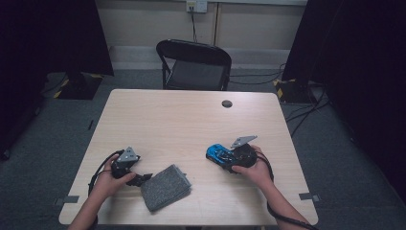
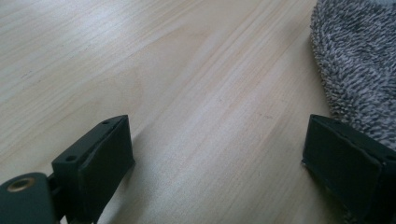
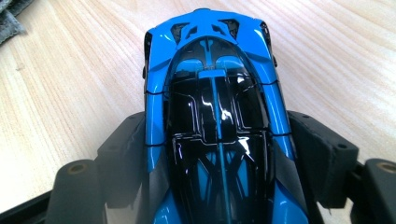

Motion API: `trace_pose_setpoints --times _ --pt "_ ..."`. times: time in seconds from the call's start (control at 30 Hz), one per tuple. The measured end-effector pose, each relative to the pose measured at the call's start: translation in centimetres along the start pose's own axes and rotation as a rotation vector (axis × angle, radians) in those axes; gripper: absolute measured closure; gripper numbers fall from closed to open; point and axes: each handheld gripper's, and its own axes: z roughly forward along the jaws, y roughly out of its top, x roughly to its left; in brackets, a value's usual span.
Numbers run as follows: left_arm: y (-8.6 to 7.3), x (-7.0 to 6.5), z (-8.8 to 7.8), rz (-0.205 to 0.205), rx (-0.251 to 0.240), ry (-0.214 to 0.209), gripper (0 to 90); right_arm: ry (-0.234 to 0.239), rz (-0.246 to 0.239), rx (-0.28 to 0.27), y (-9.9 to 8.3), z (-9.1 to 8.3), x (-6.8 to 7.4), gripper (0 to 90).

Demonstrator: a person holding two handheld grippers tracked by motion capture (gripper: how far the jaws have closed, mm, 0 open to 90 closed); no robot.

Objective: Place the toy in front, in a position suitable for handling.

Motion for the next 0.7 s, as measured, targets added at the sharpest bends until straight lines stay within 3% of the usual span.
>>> trace_pose_setpoints --times 0.23,0.33,0.5,0.57,0.7 --pt "0.0 0.0 0.0 0.0 0.0 0.0 7.8 -0.004 0.025 0.007 0.2 0.0 0.0 27.8" --pt "0.0 0.0 0.0 0.0 0.0 0.0 7.8 -0.002 0.037 -0.019 0.5 -0.4 -0.1 27.7" --pt "0.0 0.0 0.0 0.0 0.0 -0.001 7.7 -0.02 0.019 0.024 1.0 -0.3 -0.1 27.8" --pt "0.0 0.0 0.0 0.0 0.0 0.0 7.7 -0.011 0.054 -0.013 1.4 -0.6 -0.2 27.8" --pt "0.0 0.0 0.0 0.001 0.001 -0.001 7.6 -0.023 0.039 -0.003 2.1 -0.6 -0.1 27.8"
